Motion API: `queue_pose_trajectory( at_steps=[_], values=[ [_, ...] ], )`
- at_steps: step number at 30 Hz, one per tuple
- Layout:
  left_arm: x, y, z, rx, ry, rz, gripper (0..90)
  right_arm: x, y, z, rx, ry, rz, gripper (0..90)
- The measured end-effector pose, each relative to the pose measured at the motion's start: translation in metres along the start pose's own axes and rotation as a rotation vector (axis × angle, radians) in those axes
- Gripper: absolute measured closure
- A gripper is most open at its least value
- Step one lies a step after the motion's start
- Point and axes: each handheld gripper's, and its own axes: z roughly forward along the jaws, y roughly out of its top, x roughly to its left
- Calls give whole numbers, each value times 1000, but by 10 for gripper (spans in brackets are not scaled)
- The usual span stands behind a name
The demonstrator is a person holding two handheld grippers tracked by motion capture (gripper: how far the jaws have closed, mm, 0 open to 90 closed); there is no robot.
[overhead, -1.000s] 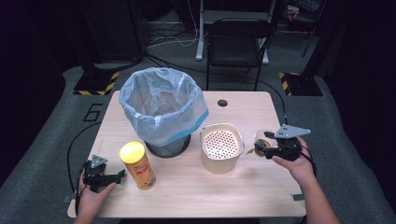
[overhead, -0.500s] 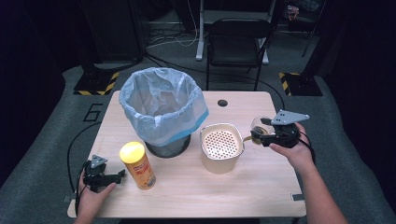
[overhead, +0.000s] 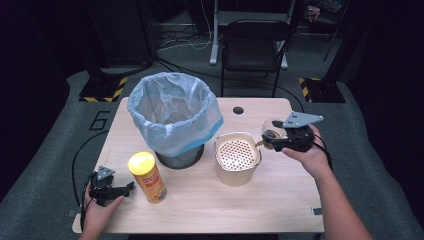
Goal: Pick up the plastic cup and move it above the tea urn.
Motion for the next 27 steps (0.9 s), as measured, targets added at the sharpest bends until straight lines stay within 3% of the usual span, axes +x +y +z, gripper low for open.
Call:
queue_pose_trajectory(
  at_steps=[8, 16, 27],
  values=[
    [0, 0, 0, 0, 0, 1, 43, 2, 1, 13, 17, 19, -39, 366],
    [0, 0, 0, 1, 3, 3, 43, 2, -1, 22, 59, 3, -83, 366],
    [0, 0, 0, 0, 3, 3, 44, 5, -4, 29, 61, -9, -126, 368]
  ],
)
